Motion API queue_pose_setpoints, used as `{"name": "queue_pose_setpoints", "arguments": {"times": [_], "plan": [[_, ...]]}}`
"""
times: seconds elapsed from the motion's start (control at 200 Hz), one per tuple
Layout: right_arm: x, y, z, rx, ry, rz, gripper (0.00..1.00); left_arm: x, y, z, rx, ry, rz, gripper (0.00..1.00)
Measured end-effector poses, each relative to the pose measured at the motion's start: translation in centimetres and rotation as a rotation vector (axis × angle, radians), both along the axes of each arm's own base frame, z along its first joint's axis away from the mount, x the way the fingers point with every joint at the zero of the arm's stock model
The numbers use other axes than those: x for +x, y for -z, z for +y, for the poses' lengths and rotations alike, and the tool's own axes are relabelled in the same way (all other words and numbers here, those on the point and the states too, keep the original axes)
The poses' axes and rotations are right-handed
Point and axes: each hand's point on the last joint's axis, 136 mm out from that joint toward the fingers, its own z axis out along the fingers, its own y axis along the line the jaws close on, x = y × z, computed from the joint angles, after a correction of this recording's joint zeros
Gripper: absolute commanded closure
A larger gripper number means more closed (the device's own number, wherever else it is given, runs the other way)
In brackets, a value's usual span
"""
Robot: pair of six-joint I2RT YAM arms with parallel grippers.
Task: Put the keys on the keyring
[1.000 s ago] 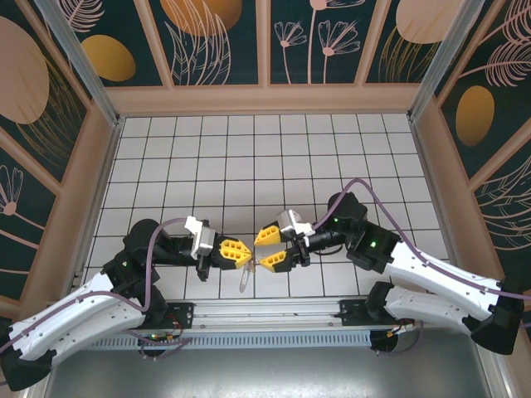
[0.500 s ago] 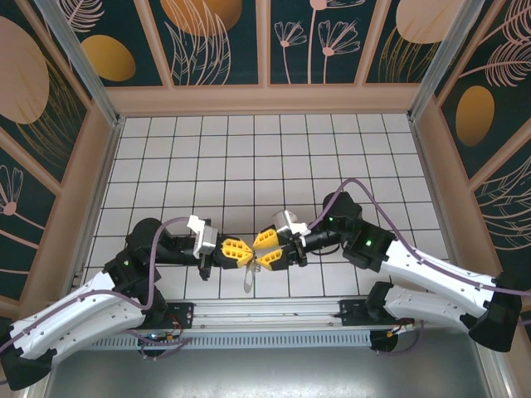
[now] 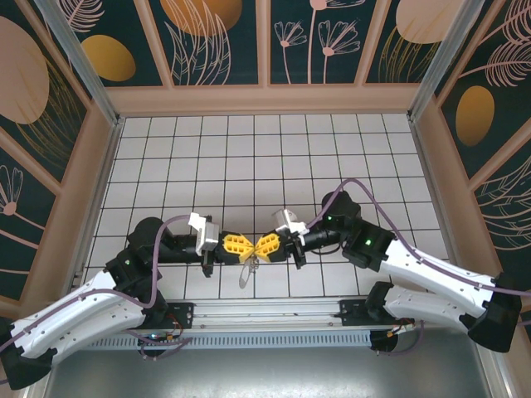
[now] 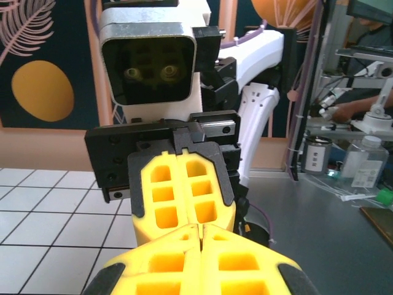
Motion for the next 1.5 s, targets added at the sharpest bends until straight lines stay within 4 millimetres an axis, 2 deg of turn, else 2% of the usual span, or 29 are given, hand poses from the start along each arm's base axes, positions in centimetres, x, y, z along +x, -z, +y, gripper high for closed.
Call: {"name": "queue_pose_setpoints", "arguments": {"times": [0.19,0.29,0.5,0.545,0.646,0.856,1.061,1.196,1.291,1.431,1.451,1.476,1.491,1.501], "plan": [[1.7,-0.9,-0.9,0.02,0.077,0.005,1.0,1.4,0.5,0.0,0.002,-0.081,0.004,1.0],[2.4,-0.8,-1.0,0.016,0.099,0.017,1.0,2.0,1.2,0.0,0.012,-0.11,0.013,0.92],[3.6,-0.2,-0.7,-0.006,0.146,0.044,1.0,3.1,2.5,0.0,0.028,-0.168,0.031,0.91],[4.1,0.1,-0.7,-0.014,0.16,0.05,1.0,3.5,3.0,-0.1,0.034,-0.188,0.04,0.85],[5.5,0.9,-0.4,-0.04,0.202,0.078,1.0,4.8,4.6,-0.2,0.051,-0.249,0.075,0.7],[10.1,2.9,0.0,-0.105,0.322,0.161,1.0,7.8,9.0,0.3,0.101,-0.418,0.155,0.64],[13.4,5.3,0.0,-0.165,0.429,0.227,1.0,10.0,9.5,1.3,0.098,-0.557,0.171,0.62],[15.5,5.9,-0.9,-0.173,0.527,0.244,1.0,10.8,9.6,1.8,0.098,-0.611,0.177,0.57],[17.1,6.5,-1.9,-0.17,0.603,0.268,0.84,11.2,10.3,2.0,0.116,-0.638,0.194,0.54],[18.8,9.3,-4.1,-0.198,0.716,0.335,0.6,11.6,12.5,1.9,0.186,-0.662,0.243,0.5],[18.8,9.8,-4.5,-0.206,0.732,0.348,0.54,11.6,12.8,1.9,0.196,-0.663,0.251,0.48],[18.9,10.3,-4.8,-0.212,0.749,0.347,0.42,11.7,13.2,1.9,0.208,-0.664,0.263,0.45],[18.8,10.7,-5.1,-0.217,0.761,0.365,0.31,11.7,13.4,1.8,0.214,-0.664,0.265,0.35],[18.8,10.9,-5.3,-0.219,0.769,0.36,0.22,11.7,13.6,1.8,0.217,-0.665,0.273,0.23]]}}
